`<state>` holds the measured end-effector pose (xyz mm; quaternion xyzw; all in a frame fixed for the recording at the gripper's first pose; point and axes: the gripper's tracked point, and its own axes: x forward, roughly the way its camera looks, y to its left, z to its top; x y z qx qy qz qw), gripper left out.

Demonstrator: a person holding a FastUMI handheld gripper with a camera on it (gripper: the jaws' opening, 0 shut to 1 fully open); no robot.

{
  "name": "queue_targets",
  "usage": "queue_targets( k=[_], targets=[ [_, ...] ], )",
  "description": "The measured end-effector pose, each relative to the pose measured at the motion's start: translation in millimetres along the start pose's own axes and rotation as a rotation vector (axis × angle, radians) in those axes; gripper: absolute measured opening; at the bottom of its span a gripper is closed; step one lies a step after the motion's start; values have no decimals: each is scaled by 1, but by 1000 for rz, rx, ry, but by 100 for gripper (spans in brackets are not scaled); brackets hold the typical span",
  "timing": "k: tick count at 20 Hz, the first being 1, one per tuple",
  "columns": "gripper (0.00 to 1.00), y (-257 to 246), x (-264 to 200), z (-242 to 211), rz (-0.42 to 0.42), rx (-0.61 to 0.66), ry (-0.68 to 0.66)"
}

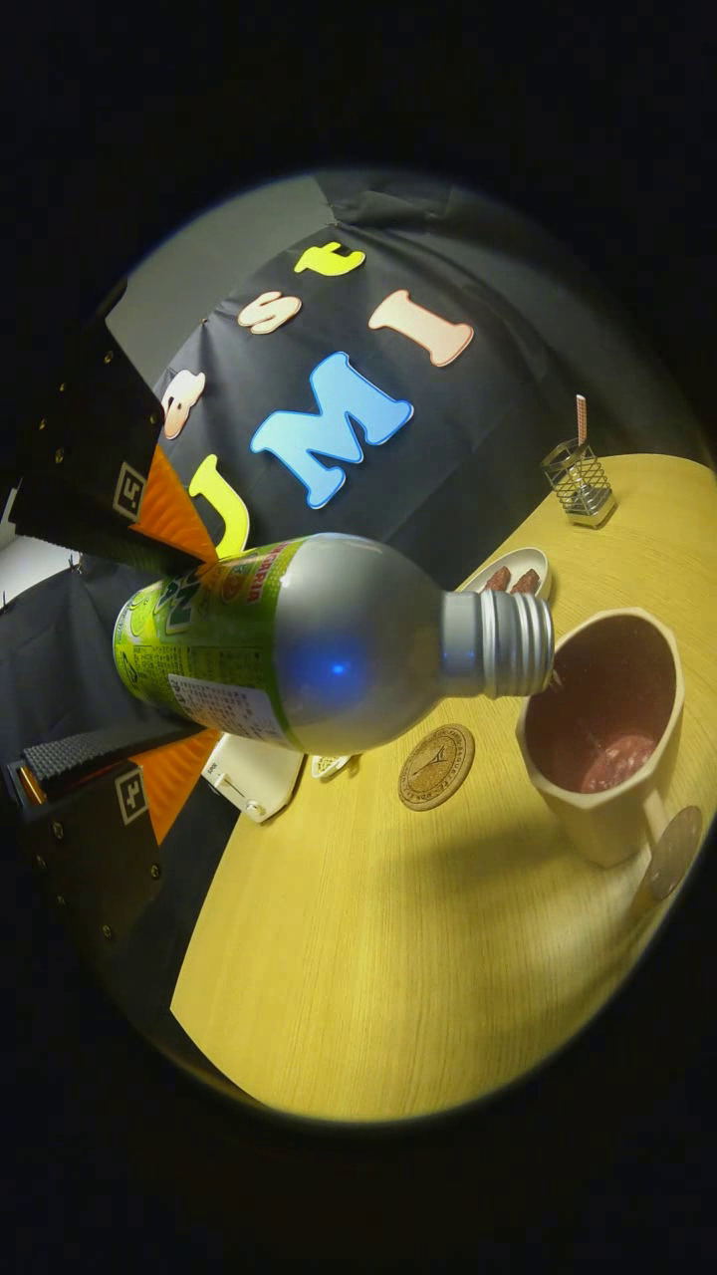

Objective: Take the bottle from table, then pour the juice into the cup, finally place the bottle on the coaster

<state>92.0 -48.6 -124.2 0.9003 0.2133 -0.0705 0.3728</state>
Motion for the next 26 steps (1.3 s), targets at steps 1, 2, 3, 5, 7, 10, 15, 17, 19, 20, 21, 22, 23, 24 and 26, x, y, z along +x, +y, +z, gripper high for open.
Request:
queue_targets(
  k=[1, 2, 3, 5, 7, 10, 15, 17, 19, 20, 21, 22, 23, 24, 26],
  targets=[
    [74, -1, -1, -1, -7, 2, 0],
    [74, 0, -1, 1, -7, 6, -4],
    [74, 2, -2, 1, -5, 10, -2],
    [74, 4, -2, 1, -3, 13, -1],
    [74, 4, -4, 1, -6, 14, 3],
    [74, 2, -5, 4, -14, 5, -1],
    [74, -9, -10, 6, -52, -64, 4],
    [74, -16, -13, 10, -68, -141, -8],
    [74, -24, -13, 14, -96, -208, -20],
    [74, -30, -12, 16, -108, -240, -32],
    [74, -36, -14, 18, -122, -274, -42],
    [74, -42, -13, 19, -135, -314, -50],
    [74, -46, -15, 22, -140, -363, -65],
    [74, -51, -15, 26, -153, -414, -79],
    [74, -60, -15, 38, -186, -502, -116]
  ],
)
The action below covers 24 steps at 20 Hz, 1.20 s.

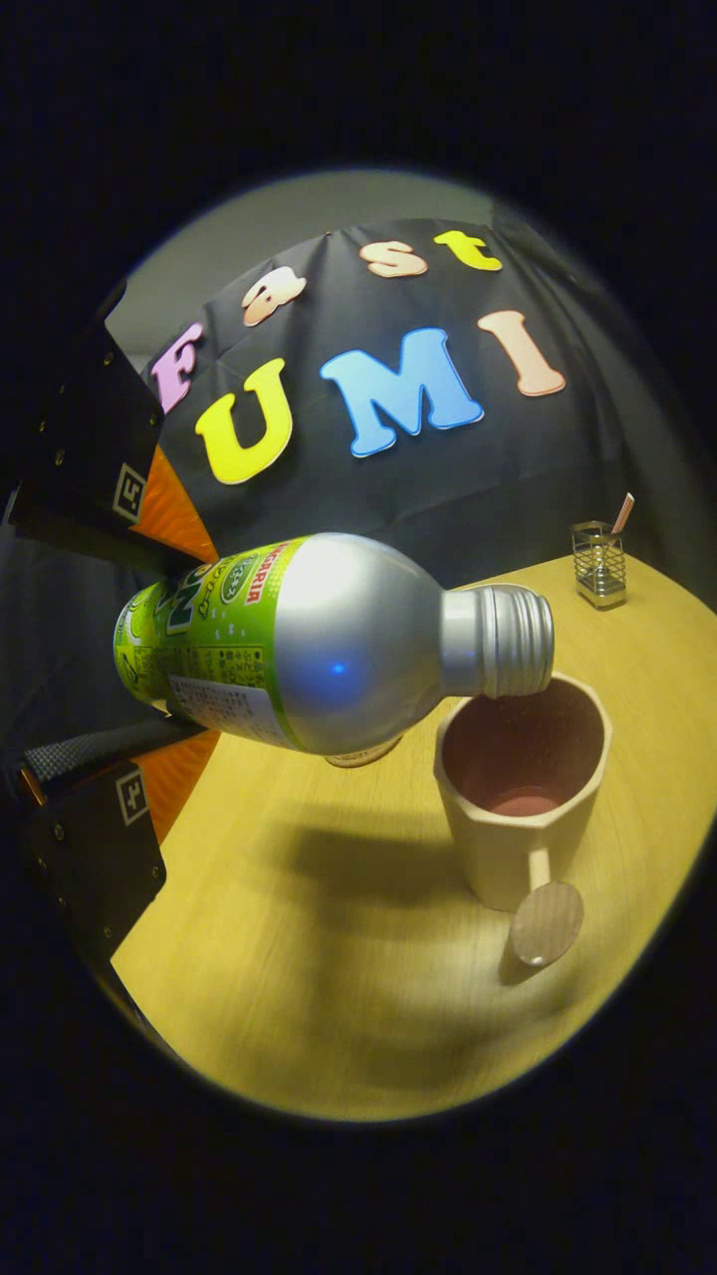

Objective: Take the bottle from table, then pour the juice into the cup, finally place the bottle on the coaster

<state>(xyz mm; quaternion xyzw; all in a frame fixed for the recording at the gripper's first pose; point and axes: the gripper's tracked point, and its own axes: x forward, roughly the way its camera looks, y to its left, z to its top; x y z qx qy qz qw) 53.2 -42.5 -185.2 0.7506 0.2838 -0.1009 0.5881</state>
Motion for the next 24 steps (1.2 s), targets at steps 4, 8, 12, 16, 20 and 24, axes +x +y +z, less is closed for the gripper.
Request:
queue_targets(
  k=[4, 8, 12, 16, 20, 24],
  targets=[
    [74, -17, 6, 2, -47, -123, -54],
    [74, -28, 9, 2, -72, -343, -119],
    [74, -35, 15, 2, -122, -526, -163],
    [74, -42, 22, -5, -187, -737, -180],
    [74, -39, 28, 0, -196, -925, -246],
    [75, -39, 38, 14, -242, -1033, -303]
  ],
)
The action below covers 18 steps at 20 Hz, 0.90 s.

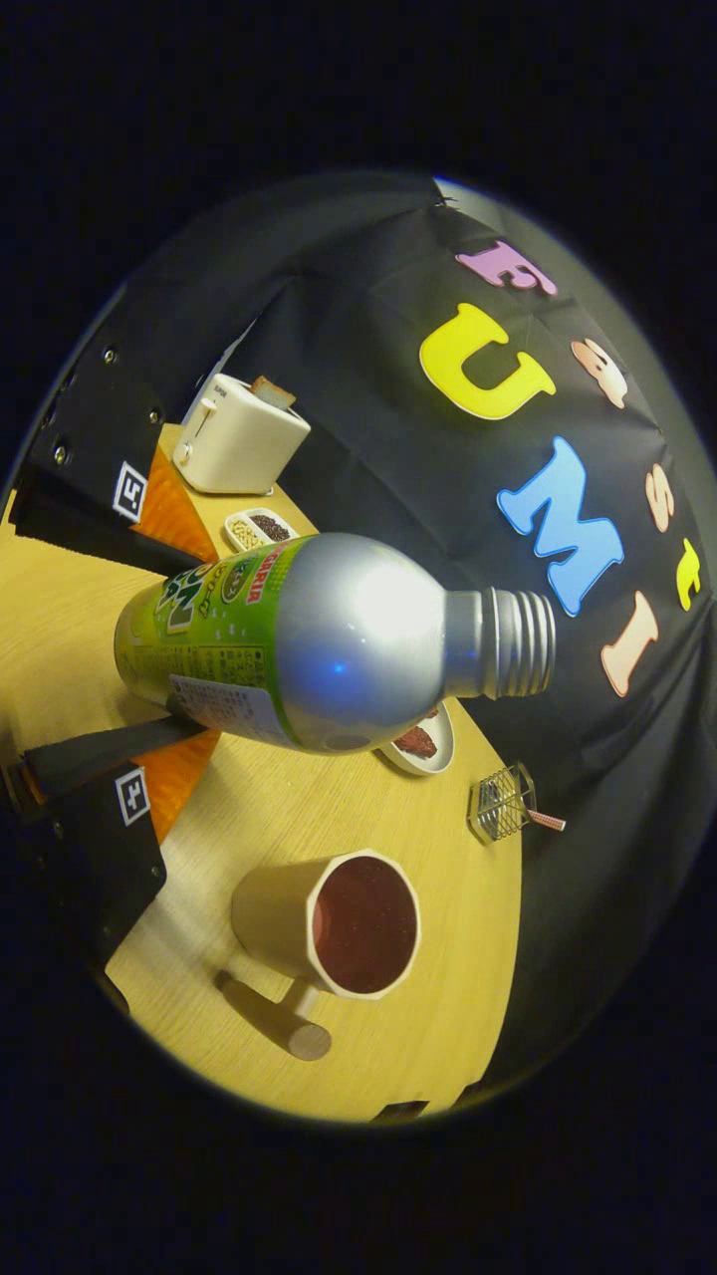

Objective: Take the bottle from table, then pour the juice into the cup, finally place the bottle on the coaster

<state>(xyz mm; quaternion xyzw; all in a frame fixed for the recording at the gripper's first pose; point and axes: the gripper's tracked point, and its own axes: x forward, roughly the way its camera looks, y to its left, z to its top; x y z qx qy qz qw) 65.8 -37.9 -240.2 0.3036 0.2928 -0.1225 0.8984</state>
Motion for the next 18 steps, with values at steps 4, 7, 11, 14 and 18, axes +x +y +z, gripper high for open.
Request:
queue_targets(
  k=[4, 7, 11, 14, 18],
  targets=[
    [74, -4, 14, 7, -42, -53, -49],
    [74, -3, 25, 14, -71, -113, -72],
    [74, 4, 50, 26, -97, -206, -101],
    [74, 7, 68, 31, -115, -251, -110],
    [74, 10, 85, 36, -129, -283, -130]
  ],
)
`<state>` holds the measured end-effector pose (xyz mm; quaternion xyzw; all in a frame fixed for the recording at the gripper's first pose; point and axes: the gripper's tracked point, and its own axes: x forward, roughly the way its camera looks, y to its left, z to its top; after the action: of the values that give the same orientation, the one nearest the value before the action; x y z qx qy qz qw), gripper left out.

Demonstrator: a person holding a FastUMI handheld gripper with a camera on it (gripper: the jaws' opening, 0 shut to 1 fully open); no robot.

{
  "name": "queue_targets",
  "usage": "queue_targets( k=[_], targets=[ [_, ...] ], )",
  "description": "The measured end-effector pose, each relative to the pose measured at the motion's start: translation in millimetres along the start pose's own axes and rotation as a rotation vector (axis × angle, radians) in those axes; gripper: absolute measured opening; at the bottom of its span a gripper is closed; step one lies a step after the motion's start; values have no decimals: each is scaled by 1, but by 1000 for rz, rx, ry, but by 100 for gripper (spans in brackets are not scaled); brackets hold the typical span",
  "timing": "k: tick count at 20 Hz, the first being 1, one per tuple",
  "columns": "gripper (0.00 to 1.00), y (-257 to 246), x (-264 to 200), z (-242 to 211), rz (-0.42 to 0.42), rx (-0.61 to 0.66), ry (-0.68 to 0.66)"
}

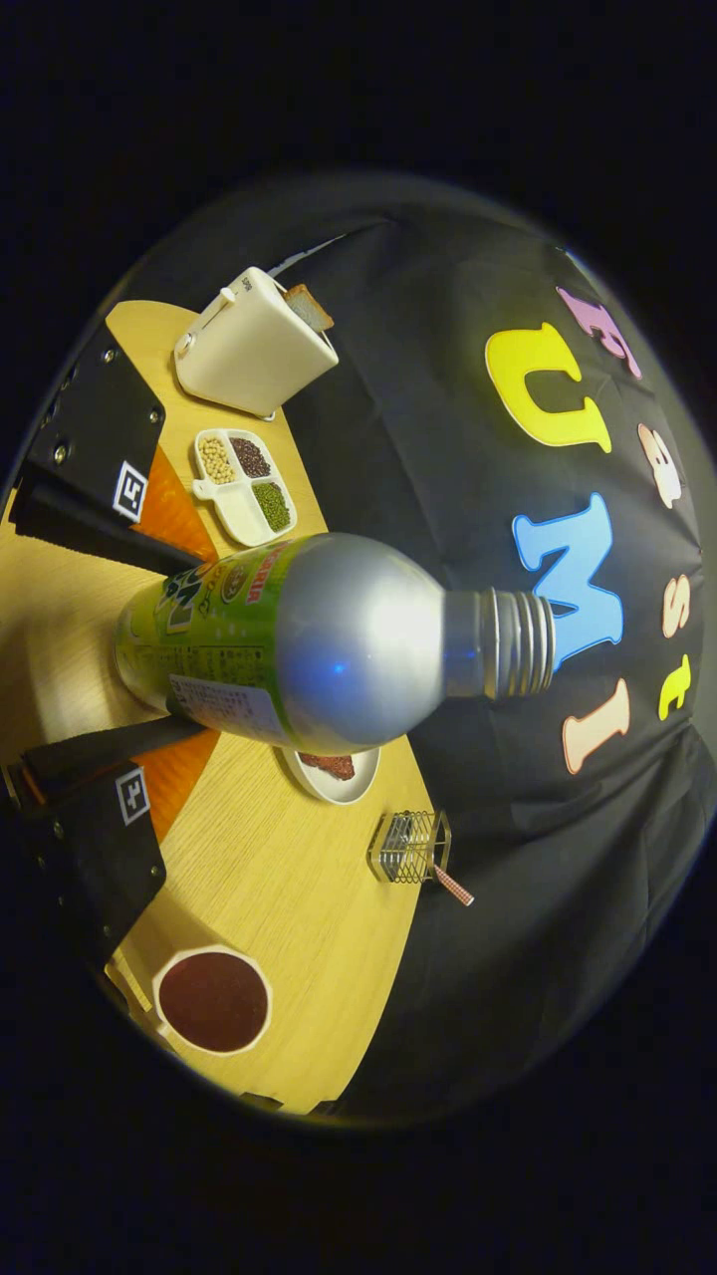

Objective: Take the bottle from table, then pour the juice into the cup, finally place the bottle on the coaster

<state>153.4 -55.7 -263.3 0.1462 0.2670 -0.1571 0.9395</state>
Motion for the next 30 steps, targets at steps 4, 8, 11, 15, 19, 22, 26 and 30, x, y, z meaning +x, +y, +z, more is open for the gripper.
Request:
queue_targets(
  k=[4, 8, 11, 15, 19, 22, 26, 30],
  targets=[
    [74, 1, 18, -3, -7, -19, -8],
    [76, -1, 34, -7, -14, -69, -12],
    [76, 5, 43, -14, 6, -83, -5],
    [77, 9, 50, -20, 18, -108, 7],
    [79, 9, 53, -22, 26, -117, 8],
    [83, 11, 54, -32, 34, -121, 37],
    [89, 12, 48, -38, 32, -133, 60],
    [89, 14, 36, -36, 44, -139, 64]
  ],
)
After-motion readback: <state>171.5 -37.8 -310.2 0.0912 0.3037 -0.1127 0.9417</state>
